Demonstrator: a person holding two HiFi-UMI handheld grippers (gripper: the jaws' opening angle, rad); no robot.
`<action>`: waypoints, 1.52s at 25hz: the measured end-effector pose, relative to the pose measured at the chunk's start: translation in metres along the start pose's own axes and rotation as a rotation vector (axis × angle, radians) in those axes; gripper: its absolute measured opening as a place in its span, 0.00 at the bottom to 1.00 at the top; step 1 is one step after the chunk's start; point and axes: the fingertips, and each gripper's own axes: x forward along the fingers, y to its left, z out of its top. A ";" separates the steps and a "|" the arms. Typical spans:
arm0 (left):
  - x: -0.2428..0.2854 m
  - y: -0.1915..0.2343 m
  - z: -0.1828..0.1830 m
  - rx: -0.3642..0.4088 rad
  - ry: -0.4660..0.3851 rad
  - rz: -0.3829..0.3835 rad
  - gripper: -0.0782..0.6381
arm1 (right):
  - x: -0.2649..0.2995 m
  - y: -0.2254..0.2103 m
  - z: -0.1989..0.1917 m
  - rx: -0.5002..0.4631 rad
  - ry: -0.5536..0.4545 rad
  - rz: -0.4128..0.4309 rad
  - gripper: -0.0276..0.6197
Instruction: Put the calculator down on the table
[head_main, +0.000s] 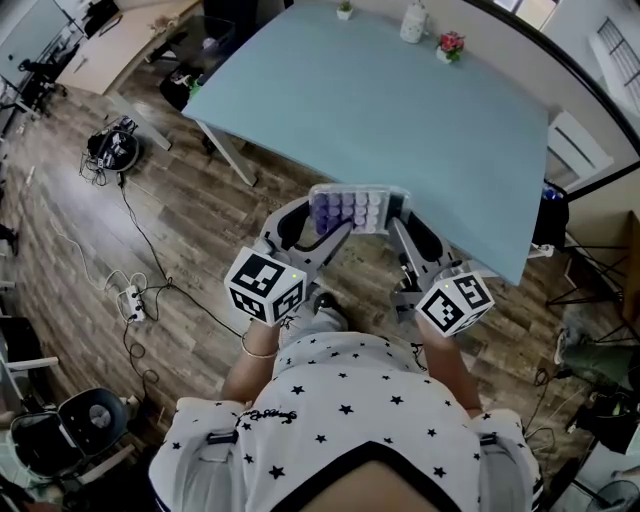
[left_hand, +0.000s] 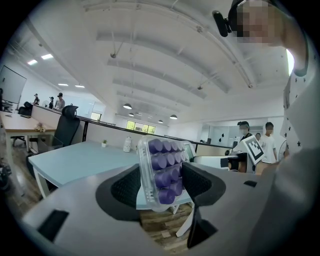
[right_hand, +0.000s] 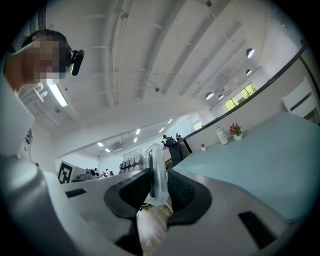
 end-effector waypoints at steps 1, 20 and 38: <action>0.000 0.008 0.001 -0.001 0.003 -0.002 0.49 | 0.008 0.001 -0.001 0.003 0.001 -0.004 0.19; 0.049 0.057 0.003 -0.006 0.044 -0.083 0.49 | 0.055 -0.039 0.000 0.038 0.002 -0.101 0.19; 0.163 0.089 0.024 -0.021 0.065 -0.023 0.49 | 0.105 -0.144 0.046 0.057 0.034 -0.054 0.19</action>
